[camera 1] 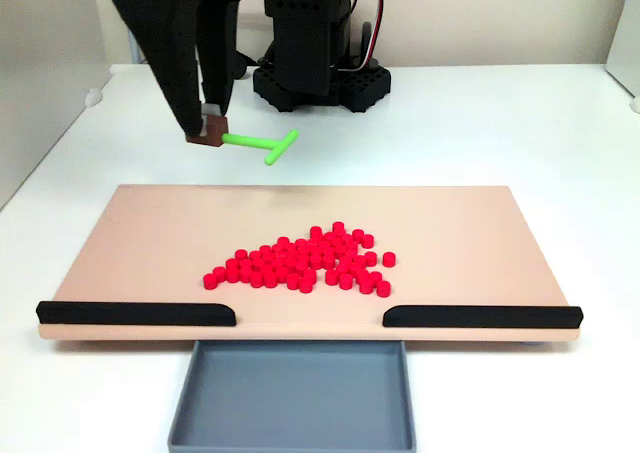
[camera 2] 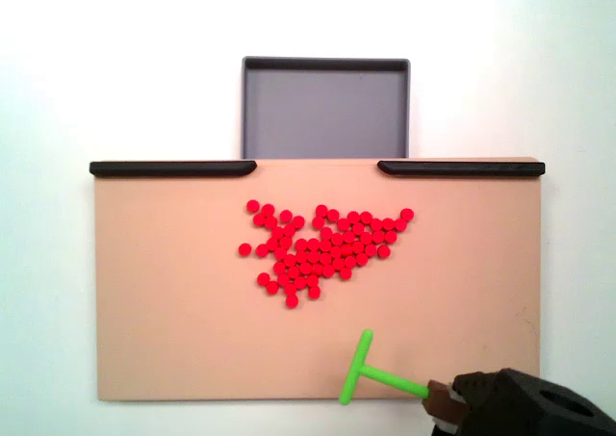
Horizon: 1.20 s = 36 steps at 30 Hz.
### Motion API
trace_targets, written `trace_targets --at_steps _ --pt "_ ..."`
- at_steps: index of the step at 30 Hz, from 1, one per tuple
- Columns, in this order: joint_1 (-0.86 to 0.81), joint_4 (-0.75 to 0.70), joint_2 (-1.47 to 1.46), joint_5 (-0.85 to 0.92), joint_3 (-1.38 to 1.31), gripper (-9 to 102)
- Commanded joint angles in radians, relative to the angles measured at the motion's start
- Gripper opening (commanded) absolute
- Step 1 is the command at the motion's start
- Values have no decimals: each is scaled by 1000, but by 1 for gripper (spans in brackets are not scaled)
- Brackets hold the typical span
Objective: Push granules from right to the grey container
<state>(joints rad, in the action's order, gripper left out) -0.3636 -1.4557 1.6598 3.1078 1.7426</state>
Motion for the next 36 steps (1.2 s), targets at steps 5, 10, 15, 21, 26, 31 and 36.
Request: trace_targets --at_steps 5,10,15,21,26,31,36 --pt "-31 2 -98 130 -132 0" --pt "-75 2 -135 270 -176 0" --pt "-100 2 -164 325 -209 0" --pt "-107 2 -239 353 -287 0" --pt "-112 3 -296 446 -351 0" --pt "-120 3 -330 494 -396 0" --pt "-127 3 -383 557 -456 0"
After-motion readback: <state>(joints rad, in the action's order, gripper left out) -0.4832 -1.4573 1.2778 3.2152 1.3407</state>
